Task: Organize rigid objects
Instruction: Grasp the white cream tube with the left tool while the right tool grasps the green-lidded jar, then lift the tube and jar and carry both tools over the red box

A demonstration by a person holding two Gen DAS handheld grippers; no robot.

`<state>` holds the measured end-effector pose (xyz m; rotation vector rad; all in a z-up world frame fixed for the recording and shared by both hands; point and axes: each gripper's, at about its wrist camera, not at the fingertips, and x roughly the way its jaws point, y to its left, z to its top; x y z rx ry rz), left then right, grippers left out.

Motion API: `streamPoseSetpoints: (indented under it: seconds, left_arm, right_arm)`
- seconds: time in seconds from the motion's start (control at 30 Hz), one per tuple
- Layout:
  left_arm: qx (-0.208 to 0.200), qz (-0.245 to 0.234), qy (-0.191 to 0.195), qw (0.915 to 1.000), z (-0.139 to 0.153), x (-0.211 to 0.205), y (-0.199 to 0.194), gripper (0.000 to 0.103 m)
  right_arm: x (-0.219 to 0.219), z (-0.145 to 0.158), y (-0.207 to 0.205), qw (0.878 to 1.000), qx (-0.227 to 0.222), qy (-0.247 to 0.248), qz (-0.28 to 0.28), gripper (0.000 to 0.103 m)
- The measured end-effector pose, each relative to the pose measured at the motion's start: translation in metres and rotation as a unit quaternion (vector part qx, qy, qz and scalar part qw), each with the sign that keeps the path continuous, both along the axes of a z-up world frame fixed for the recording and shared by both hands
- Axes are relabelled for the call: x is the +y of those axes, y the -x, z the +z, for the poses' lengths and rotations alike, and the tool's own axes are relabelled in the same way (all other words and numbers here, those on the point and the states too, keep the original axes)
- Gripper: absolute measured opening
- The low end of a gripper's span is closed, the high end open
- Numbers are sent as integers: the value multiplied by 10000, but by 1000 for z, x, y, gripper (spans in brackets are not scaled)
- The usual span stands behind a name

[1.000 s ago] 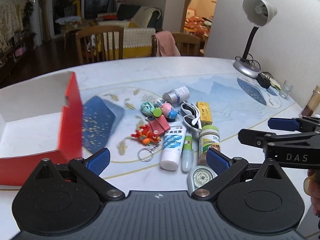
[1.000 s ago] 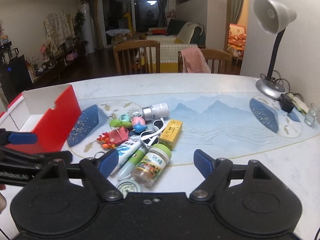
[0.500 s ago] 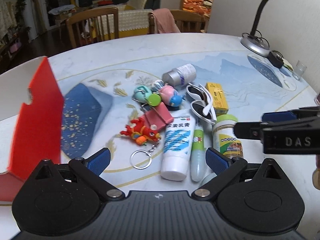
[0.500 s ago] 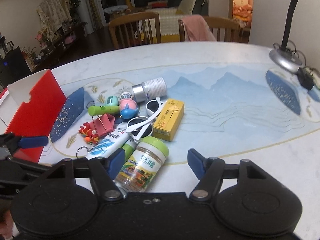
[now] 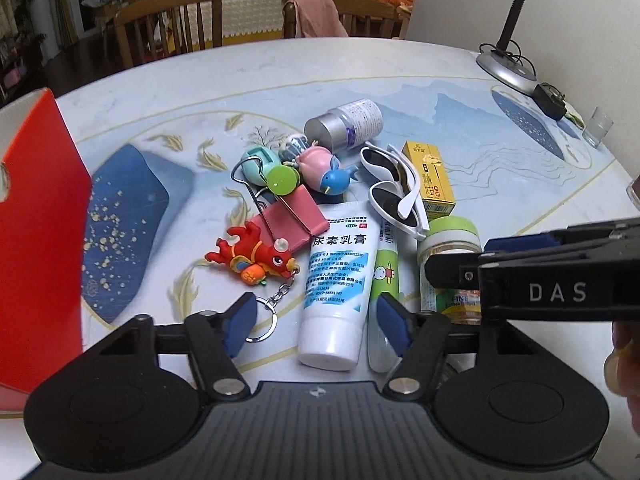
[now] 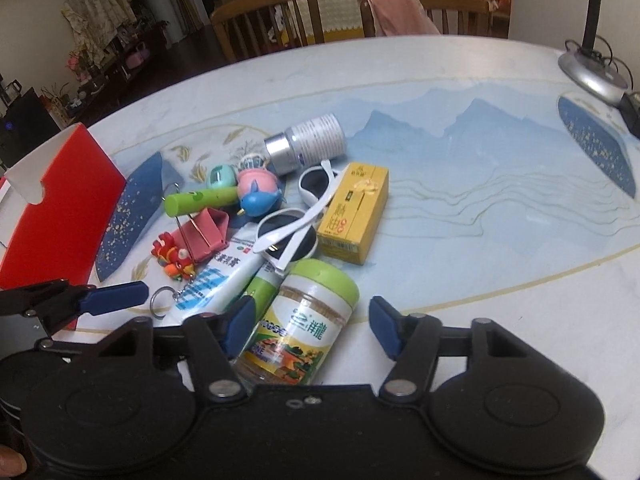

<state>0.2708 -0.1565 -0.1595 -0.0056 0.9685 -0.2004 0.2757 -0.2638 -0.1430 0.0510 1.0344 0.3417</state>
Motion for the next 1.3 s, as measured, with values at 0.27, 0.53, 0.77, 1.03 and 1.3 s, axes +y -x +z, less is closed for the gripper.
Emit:
streamPoseSetpoints:
  seconds: [0.27, 0.53, 0.77, 1.03, 1.3]
  left_arm:
    - [208, -44, 198, 9996, -6, -3, -10, 44]
    - [308, -67, 97, 9995, -6, -10, -9, 37]
    - [359, -18, 72, 9993, 4, -13, 5, 36]
    - [261, 252, 279, 9990, 22, -4, 27, 35]
    - [-21, 560, 413, 9976, 48, 14, 54, 35]
  right_arm:
    - [-2, -6, -5, 9995, 210, -237, -22, 57]
    - [-6, -8, -7, 9986, 353, -381, -58, 52]
    - [-13, -1, 2, 9984, 390, -402, -44, 50]
    - [-22, 14, 19, 9979, 379, -519, 41, 45]
    - [-20, 31, 35, 9973, 262, -655, 182, 45]
